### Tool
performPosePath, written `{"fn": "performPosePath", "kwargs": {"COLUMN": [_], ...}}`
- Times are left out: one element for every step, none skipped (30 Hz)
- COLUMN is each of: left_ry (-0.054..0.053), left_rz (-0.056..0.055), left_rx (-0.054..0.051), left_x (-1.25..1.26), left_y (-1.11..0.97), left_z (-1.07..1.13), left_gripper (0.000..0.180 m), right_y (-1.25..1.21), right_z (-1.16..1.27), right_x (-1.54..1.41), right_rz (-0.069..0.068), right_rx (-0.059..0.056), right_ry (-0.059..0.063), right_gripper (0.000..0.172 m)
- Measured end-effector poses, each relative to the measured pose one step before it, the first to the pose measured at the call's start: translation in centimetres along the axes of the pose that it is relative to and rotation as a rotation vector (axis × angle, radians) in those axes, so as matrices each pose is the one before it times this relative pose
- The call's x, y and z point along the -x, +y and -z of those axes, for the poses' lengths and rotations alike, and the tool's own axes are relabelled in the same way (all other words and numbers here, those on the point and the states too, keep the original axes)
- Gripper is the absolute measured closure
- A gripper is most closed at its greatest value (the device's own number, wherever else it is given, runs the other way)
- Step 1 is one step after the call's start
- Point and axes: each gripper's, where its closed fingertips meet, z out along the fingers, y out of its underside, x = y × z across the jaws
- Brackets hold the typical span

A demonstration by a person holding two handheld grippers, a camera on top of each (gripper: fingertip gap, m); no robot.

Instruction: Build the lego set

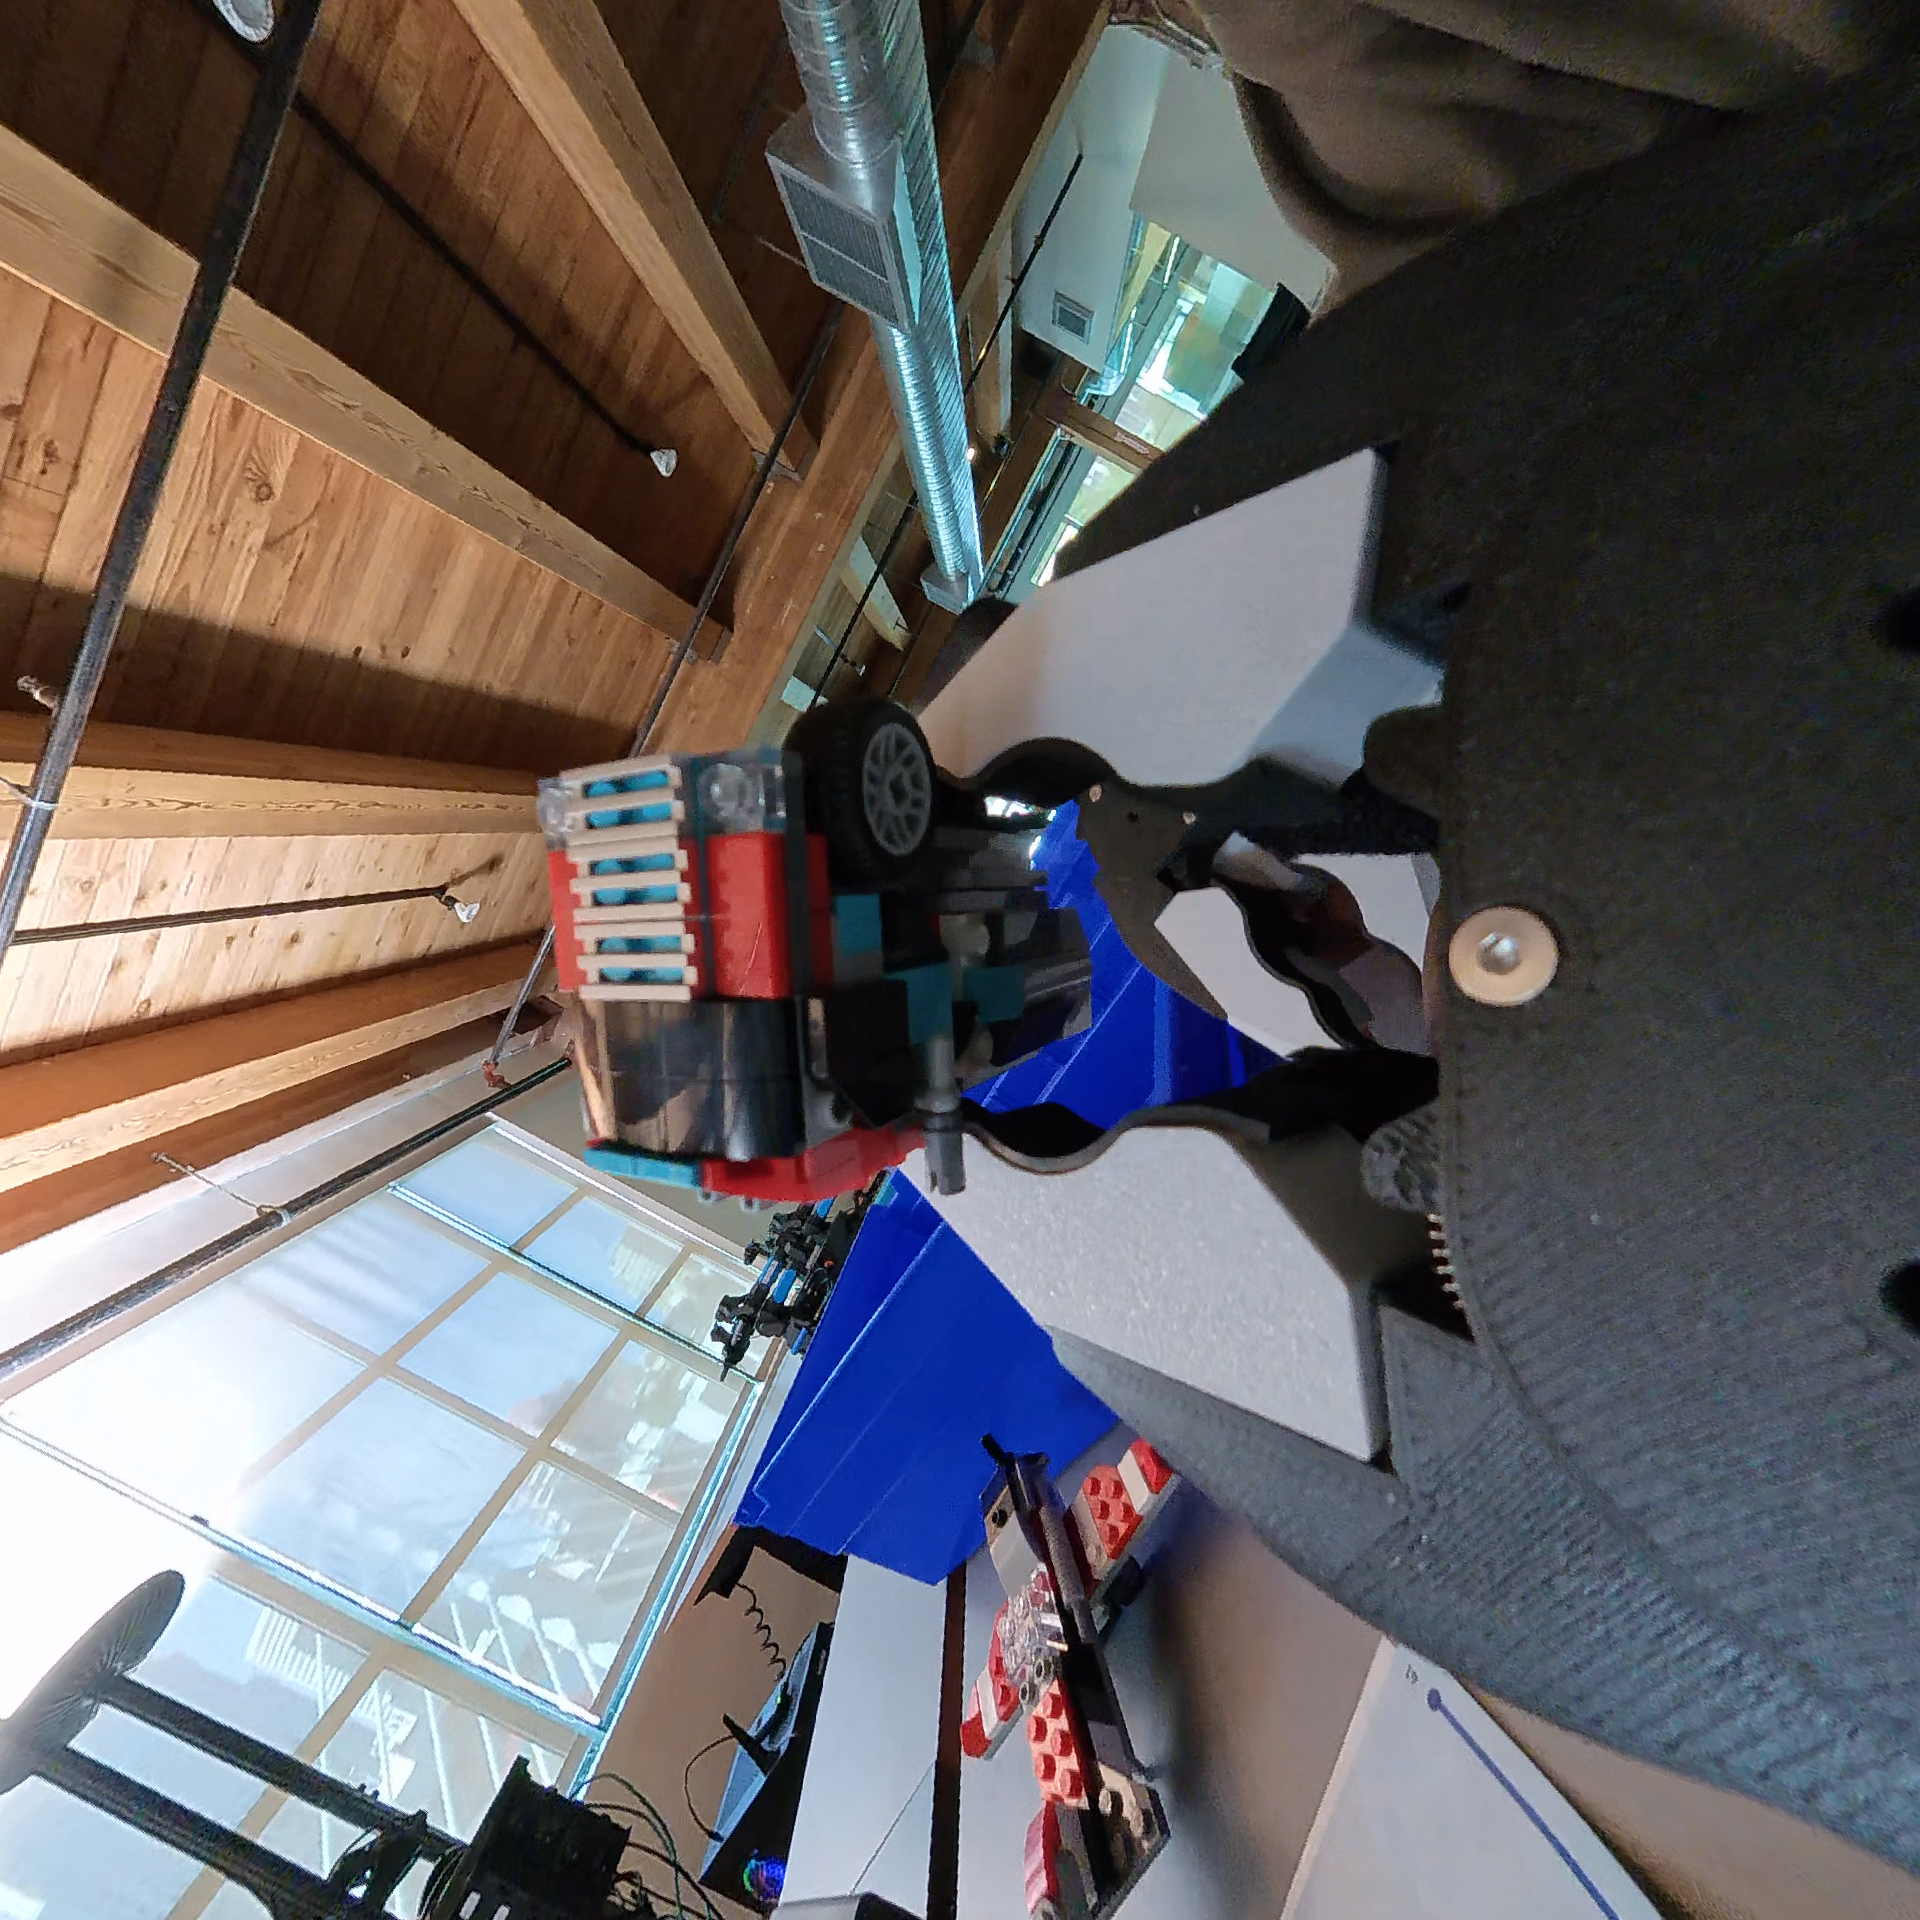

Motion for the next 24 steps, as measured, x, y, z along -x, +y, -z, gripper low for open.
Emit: {"fn": "performPosePath", "kwargs": {"left_ry": [-0.0022, -0.0036, -0.0041, -0.0035, -0.0027, -0.0014, -0.0007, -0.0019, -0.0017, 0.0004, 0.0011, 0.0007, -0.0006, -0.001, 0.0004, -0.0003, -0.0013, -0.0002, -0.0003, -0.0012, 0.0011, 0.0014, 0.0011, 0.0021], "left_rz": [0.0048, 0.0047, 0.0034, 0.002, 0.0023, 0.0038, 0.002, -0.0021, -0.0027, -0.0006, 0.0001, 0.001, 0.0017, 0.0019, 0.0036, 0.0035, 0.0025, 0.0021, 0.0009, -0.0009, -0.0013, -0.0008, -0.0002, 0.0016], "left_rx": [-0.0032, -0.002, -0.0002, -0.0003, -0.0015, 0.0003, 0.003, 0.0035, 0.0032, 0.0018, -0.0017, -0.0023, -0.0016, -0.0031, -0.0041, -0.0047, -0.0047, -0.0026, -0.0005, 0.0003, 0.0, -0.0004, -0.0016, -0.0025], "left_x": [0.136, 0.146, 0.148, 0.144, 0.12, 0.088, 0.059, 0.046, 0.012, -0.034, -0.058, -0.047, -0.025, 0.008, -0.007, 0.01, 0.023, 0.017, 0.0, 0.003, -0.043, -0.052, -0.045, -0.044], "left_y": [-0.106, -0.07, -0.025, -0.006, 0.012, 0.044, 0.101, 0.098, 0.085, 0.051, 0.003, -0.019, -0.015, -0.063, -0.099, -0.1, -0.107, -0.086, -0.042, -0.045, -0.036, -0.043, -0.058, -0.057], "left_z": [0.062, 0.047, 0.021, 0.014, -0.016, -0.033, -0.054, -0.037, -0.03, -0.016, -0.008, -0.003, 0.024, 0.025, 0.031, 0.032, 0.051, 0.046, 0.05, 0.037, 0.033, 0.03, 0.014, 0.019], "left_gripper": [0.123, 0.123, 0.123, 0.123, 0.123, 0.123, 0.123, 0.123, 0.123, 0.123, 0.123, 0.123, 0.123, 0.123, 0.123, 0.123, 0.123, 0.123, 0.123, 0.123, 0.123, 0.123, 0.123, 0.123], "right_y": [0.041, 0.036, 0.046, 0.108, 0.215, 0.395, 0.571, 0.636, 0.677, 0.705, 0.601, 0.432, 0.253, 0.029, -0.262, -0.39, -0.33, -0.429, -0.749, -0.956, -0.959, -0.795, -0.523, -0.261], "right_z": [0.419, 0.569, 0.715, 0.794, 0.839, 0.833, 0.753, 0.618, 0.456, 0.304, 0.157, 0.049, -0.034, -0.103, -0.169, -0.231, -0.274, -0.243, -0.171, -0.09, -0.021, 0.031, 0.078, 0.099], "right_x": [-0.117, -0.257, -0.362, -0.44, -0.521, -0.538, -0.419, -0.236, -0.079, 0.132, 0.323, 0.423, 0.486, 0.544, 0.523, 0.322, 0.164, 0.122, 0.088, 0.093, 0.125, 0.163, 0.093, 0.048], "right_rz": [0.0234, 0.0289, 0.0301, 0.032, 0.0361, 0.0381, 0.0339, 0.0267, 0.0225, 0.0244, 0.0272, 0.0248, 0.0222, 0.022, 0.019, 0.0128, 0.0134, 0.018, 0.0093, -0.0086, -0.0197, -0.022, -0.0213, -0.0204], "right_rx": [0.0014, 0.007, 0.0114, 0.0178, 0.0252, 0.0353, 0.0439, 0.0463, 0.0475, 0.0515, 0.0488, 0.0417, 0.0335, 0.021, 0.0045, -0.0024, 0.0034, -0.0035, -0.0263, -0.0429, -0.0478, -0.0443, -0.0351, -0.0264], "right_ry": [0.0168, 0.0248, 0.0313, 0.0346, 0.0394, 0.04, 0.0294, 0.0158, 0.0061, -0.0038, -0.0114, -0.0162, -0.0202, -0.0248, -0.0255, -0.0171, -0.0092, -0.0055, -0.0062, -0.0116, -0.0151, -0.0127, -0.0053, 0.0004], "right_gripper": [0.15, 0.15, 0.15, 0.15, 0.151, 0.151, 0.151, 0.151, 0.151, 0.151, 0.151, 0.151, 0.151, 0.15, 0.15, 0.15, 0.15, 0.15, 0.15, 0.148, 0.144, 0.142, 0.14, 0.14]}}
